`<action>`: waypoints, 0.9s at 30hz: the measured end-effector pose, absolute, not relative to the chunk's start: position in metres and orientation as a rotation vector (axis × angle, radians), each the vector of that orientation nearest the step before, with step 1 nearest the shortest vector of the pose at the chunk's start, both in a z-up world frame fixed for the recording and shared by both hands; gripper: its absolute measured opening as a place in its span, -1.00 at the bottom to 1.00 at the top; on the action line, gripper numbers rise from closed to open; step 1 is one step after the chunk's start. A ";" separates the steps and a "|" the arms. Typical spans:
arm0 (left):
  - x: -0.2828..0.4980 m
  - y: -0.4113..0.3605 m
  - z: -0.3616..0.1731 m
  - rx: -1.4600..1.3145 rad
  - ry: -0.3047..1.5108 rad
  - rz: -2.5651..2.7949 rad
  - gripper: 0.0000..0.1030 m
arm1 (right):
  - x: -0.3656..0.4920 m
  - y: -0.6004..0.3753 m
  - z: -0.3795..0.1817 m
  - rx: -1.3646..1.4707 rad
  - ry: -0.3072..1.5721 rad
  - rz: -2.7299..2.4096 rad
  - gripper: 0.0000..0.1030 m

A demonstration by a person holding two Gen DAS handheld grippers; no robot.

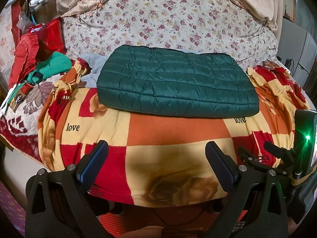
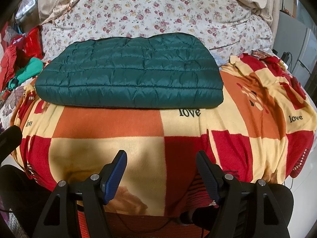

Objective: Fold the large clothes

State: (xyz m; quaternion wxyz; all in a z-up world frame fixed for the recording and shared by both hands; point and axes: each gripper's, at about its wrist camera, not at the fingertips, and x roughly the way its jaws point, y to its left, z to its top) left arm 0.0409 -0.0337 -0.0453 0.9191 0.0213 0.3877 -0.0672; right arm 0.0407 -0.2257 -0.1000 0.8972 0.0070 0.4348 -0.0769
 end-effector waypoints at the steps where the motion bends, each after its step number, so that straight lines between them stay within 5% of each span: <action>1: 0.041 -0.034 -0.045 0.044 0.797 -0.138 0.91 | 0.041 -0.226 -0.100 0.015 0.900 -0.159 0.35; 27: 0.040 -0.036 -0.050 0.041 0.805 -0.139 0.91 | 0.043 -0.225 -0.102 0.015 0.909 -0.149 0.35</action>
